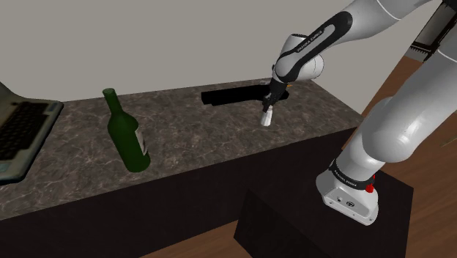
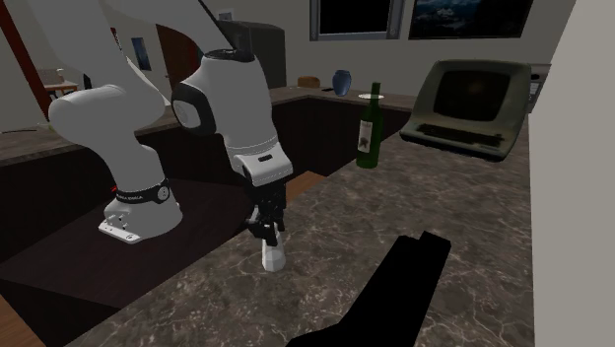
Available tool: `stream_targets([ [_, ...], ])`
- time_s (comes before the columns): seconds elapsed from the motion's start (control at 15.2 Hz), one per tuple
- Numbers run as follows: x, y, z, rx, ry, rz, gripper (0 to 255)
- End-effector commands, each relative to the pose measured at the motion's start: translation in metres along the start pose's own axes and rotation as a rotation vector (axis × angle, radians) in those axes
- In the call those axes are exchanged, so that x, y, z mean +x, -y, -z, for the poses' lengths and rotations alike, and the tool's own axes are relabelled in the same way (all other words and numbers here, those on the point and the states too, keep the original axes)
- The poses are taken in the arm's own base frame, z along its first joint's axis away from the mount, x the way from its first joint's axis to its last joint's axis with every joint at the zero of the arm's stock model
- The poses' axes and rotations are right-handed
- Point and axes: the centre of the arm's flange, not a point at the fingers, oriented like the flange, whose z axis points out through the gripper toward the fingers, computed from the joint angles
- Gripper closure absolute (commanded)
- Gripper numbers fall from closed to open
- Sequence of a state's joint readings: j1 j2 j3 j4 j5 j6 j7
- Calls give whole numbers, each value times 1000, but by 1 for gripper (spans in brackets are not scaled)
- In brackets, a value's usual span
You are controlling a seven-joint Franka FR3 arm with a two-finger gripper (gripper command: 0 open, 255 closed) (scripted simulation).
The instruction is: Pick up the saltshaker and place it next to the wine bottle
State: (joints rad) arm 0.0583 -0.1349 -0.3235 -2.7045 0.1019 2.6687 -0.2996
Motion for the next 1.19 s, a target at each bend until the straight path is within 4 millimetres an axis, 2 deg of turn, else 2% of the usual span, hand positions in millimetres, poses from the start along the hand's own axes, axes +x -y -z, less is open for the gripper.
stream_targets([
  [0.0, 0, 0, 0, 0, 1, 0, 255],
  [0.13, 0, 0, 0, 0, 1, 0, 255],
  [1.12, 9, 6, 78, 0, 1, 0, 255],
])
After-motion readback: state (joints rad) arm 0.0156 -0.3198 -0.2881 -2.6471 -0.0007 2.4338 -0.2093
